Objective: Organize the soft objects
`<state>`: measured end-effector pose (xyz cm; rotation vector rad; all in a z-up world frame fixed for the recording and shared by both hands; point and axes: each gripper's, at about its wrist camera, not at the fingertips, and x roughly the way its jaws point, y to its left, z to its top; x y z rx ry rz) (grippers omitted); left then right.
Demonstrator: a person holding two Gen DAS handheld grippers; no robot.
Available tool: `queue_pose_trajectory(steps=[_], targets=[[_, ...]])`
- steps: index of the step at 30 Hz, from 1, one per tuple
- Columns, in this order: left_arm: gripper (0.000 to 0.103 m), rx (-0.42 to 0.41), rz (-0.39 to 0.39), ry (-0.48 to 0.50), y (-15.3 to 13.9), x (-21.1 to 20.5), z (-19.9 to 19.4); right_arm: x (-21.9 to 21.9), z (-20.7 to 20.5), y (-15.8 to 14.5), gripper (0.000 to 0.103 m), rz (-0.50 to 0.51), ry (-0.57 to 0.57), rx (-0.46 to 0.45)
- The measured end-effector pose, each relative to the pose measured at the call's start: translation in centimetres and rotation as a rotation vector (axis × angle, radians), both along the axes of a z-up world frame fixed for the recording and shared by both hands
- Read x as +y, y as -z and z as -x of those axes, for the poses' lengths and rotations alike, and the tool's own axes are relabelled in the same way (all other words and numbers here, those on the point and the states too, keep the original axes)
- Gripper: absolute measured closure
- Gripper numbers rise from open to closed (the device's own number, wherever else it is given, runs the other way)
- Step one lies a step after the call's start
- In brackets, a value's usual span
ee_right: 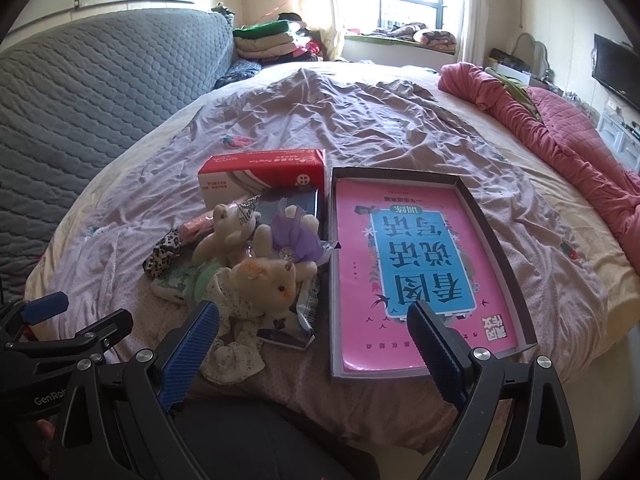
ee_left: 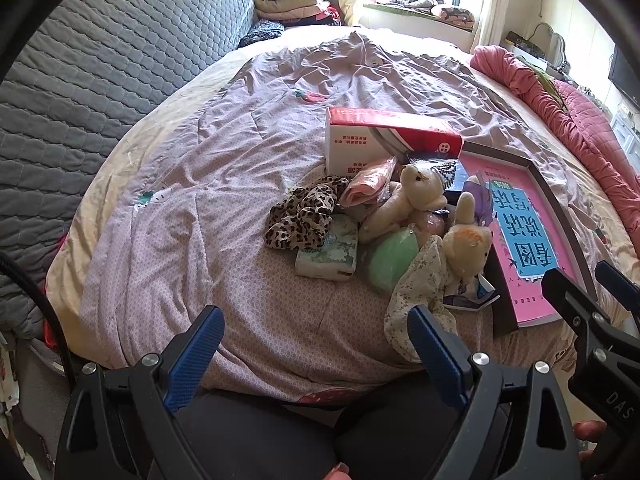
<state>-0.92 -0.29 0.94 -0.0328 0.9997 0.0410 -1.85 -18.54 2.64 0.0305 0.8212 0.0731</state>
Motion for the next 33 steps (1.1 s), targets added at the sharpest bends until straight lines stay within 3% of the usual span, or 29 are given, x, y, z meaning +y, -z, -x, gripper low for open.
queue_pose_trajectory(steps=[24, 33], targets=[[0.01, 0.004, 0.002, 0.002, 0.2, -0.2, 0.1, -0.2, -0.1, -0.1, 0.008, -0.006, -0.002, 0.004], [0.01, 0.039, 0.058, -0.021, 1.1, 0.7, -0.4, -0.1, -0.7, 0.9, 0.008, -0.031, -0.005, 0.026]])
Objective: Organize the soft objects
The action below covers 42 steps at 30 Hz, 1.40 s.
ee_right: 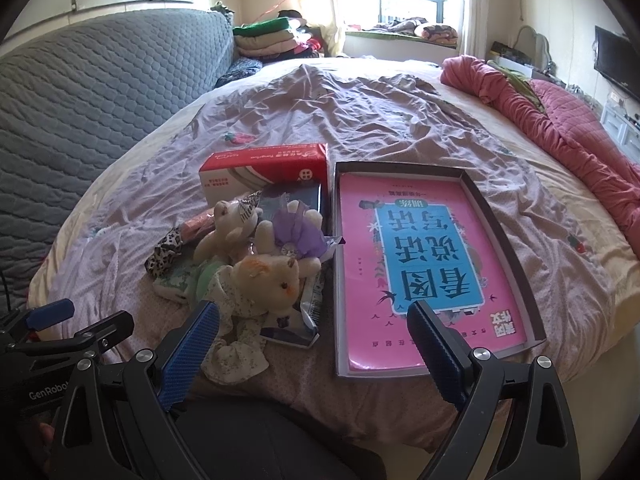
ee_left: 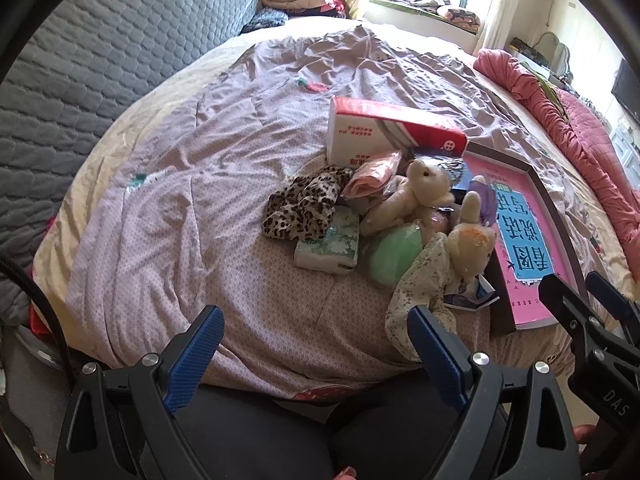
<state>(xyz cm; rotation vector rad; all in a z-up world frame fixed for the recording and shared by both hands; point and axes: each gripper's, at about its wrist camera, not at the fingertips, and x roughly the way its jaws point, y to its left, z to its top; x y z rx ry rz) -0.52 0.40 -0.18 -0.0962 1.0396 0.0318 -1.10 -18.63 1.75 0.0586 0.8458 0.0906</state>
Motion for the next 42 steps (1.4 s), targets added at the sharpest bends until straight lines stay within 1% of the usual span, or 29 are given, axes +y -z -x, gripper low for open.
queue_pose_trajectory(steps=[4, 10, 18, 22, 26, 32, 37, 39, 42], targets=[[0.01, 0.027, 0.039, -0.028, 0.7, 1.3, -0.6, -0.1, -0.5, 0.6, 0.008, -0.015, 0.001, 0.016], [0.01, 0.056, 0.065, -0.057, 1.7, 2.8, -1.5, -0.1, -1.2, 1.3, 0.008, -0.028, -0.005, 0.034], [0.01, 0.057, 0.096, -0.105, 2.5, 5.0, -3.5, -0.3, -2.9, 2.2, 0.008, -0.041, 0.004, 0.051], [0.01, 0.039, 0.102, -0.096, 2.3, 5.0, -5.1, -0.5, -4.3, 2.5, 0.008, -0.053, 0.021, 0.059], [0.01, 0.027, 0.088, -0.083, 2.4, 4.5, -6.4, -0.4, -5.8, 3.1, 0.008, -0.07, 0.03, 0.069], [0.014, 0.038, 0.082, -0.065, 3.5, 4.3, -8.6, 0.3, -7.4, 4.2, 0.008, -0.11, 0.02, 0.098], [0.015, 0.039, 0.071, -0.053, 4.3, 4.2, -9.8, 0.8, -8.5, 4.6, 0.008, -0.141, 0.017, 0.101], [0.017, 0.045, 0.08, -0.052, 4.6, 4.2, -10.5, 1.0, -9.0, 4.8, 0.008, -0.151, 0.023, 0.107], [0.018, 0.048, 0.086, -0.049, 5.0, 4.3, -11.1, 1.0, -9.6, 5.1, 0.012, -0.156, 0.032, 0.113]])
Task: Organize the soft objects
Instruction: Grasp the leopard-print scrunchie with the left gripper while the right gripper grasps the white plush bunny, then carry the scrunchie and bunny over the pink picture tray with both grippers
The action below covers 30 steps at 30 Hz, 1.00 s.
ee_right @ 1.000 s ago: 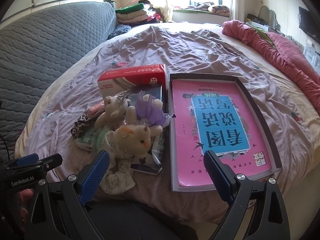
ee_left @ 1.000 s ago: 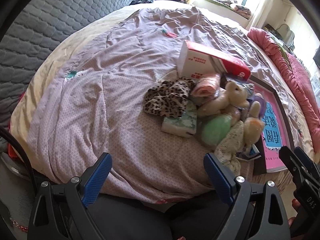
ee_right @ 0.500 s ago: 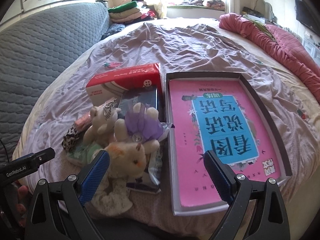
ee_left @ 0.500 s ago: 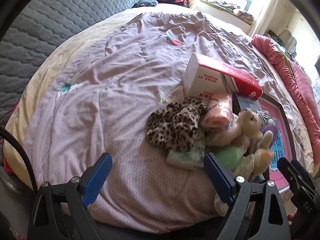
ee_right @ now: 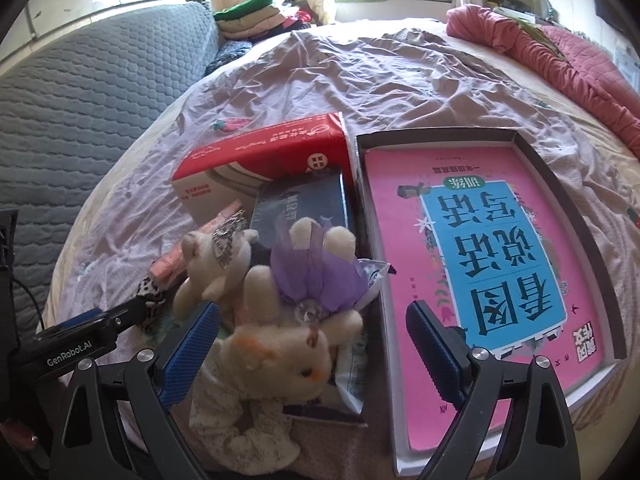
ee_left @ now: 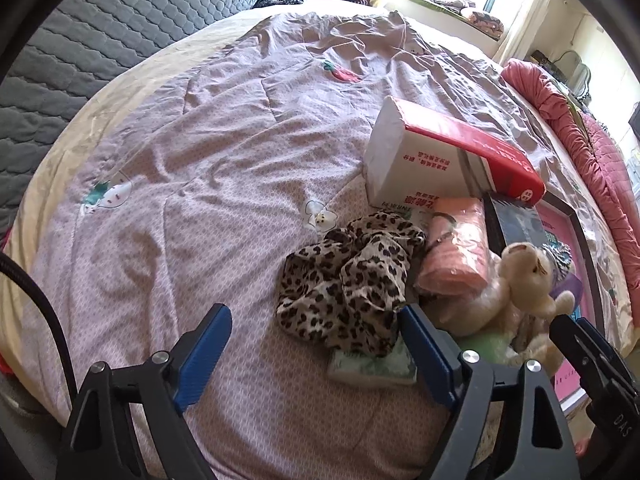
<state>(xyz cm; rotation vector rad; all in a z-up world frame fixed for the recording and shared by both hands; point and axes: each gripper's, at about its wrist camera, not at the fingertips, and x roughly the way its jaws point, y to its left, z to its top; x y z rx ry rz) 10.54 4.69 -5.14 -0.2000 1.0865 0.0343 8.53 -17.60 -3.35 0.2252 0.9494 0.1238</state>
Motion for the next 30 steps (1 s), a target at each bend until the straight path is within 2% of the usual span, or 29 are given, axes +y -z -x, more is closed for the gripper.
queue_pose_trajectory(steps=[2, 4, 5, 7, 10, 13, 15, 16, 17, 18, 21, 30], targets=[[0.018, 0.003, 0.003, 0.004, 0.2, 0.0, -0.3, 0.0, -0.4, 0.3, 0.016, -0.004, 0.002, 0.013], [0.019, 0.004, 0.01, 0.009, 0.4, 0.0, -0.6, -0.1, -0.7, 0.6, 0.033, -0.031, -0.006, 0.024], [0.021, 0.004, 0.011, 0.013, 0.5, 0.0, -0.8, -0.1, -0.9, 0.8, 0.037, -0.043, -0.007, 0.032], [0.023, 0.005, 0.015, 0.02, 0.7, -0.1, -1.1, -0.2, -1.1, 1.2, 0.041, -0.06, -0.01, 0.045], [0.031, 0.01, 0.039, 0.031, 1.0, 0.1, -1.6, -0.3, -1.1, 1.1, 0.044, -0.074, -0.022, 0.026], [0.051, 0.009, 0.097, 0.042, 1.3, 0.3, -2.1, -0.6, -1.2, 1.1, 0.047, -0.092, -0.032, 0.013], [0.067, 0.01, 0.163, 0.054, 1.6, 0.5, -2.6, -0.7, -1.1, 1.0, 0.048, -0.1, -0.031, 0.013], [0.071, 0.011, 0.183, 0.057, 1.7, 0.6, -2.7, -0.9, -1.1, 1.0, 0.048, -0.106, -0.031, 0.011], [0.081, 0.009, 0.195, 0.058, 1.7, 0.6, -2.8, -1.0, -1.1, 0.9, 0.048, -0.111, -0.03, 0.01], [0.086, 0.002, 0.208, 0.057, 1.7, 0.7, -2.8, -1.0, -1.0, 0.9, 0.048, -0.115, -0.03, 0.008], [0.09, -0.02, 0.241, 0.052, 1.4, 1.0, -2.6, -1.4, -0.9, 0.6, 0.049, -0.132, -0.027, -0.004], [0.092, -0.076, 0.266, 0.019, -0.7, 2.5, -0.9, -2.3, -0.4, -0.9, 0.049, -0.171, -0.011, -0.057]])
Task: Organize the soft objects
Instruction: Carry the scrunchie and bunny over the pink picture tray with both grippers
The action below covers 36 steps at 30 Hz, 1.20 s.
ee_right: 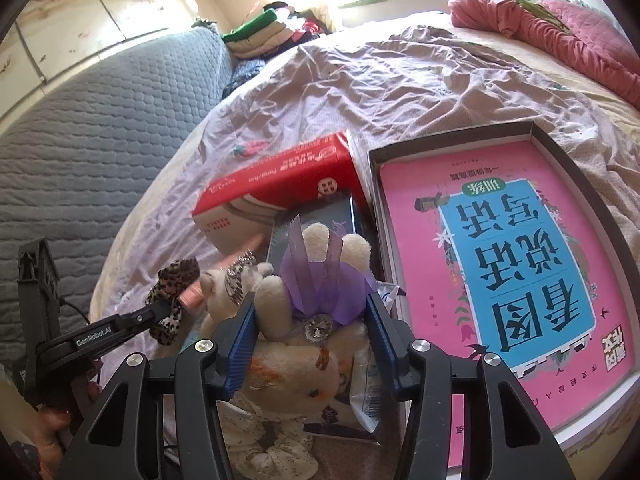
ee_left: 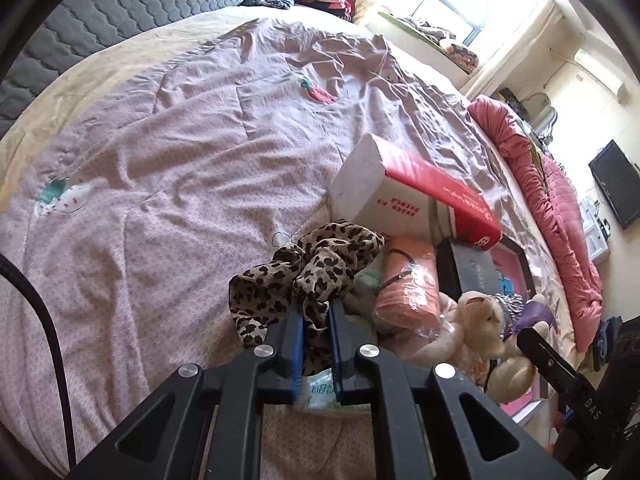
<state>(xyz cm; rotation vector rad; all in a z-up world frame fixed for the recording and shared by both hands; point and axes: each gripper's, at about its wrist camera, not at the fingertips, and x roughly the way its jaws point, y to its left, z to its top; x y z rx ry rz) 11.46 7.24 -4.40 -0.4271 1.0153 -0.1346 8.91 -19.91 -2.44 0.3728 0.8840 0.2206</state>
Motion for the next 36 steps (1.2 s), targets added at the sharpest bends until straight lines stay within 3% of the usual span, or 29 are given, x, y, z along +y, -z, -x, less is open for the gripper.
queue_pose_trajectory(steps=[9, 16, 36], targets=[[0.092, -0.047, -0.003, 0.014, -2.8, -0.4, 1.8, -0.5, 0.9, -1.2, 0.049, -0.024, 0.007, -0.023], [0.092, -0.082, -0.016, 0.078, -5.2, -3.1, 3.0, -1.6, 2.1, -2.1, 0.049, -0.046, 0.031, -0.028], [0.092, -0.083, -0.063, 0.263, -8.0, -11.9, 5.2, -8.1, 5.7, -4.1, 0.049, -0.11, 0.171, -0.044]])
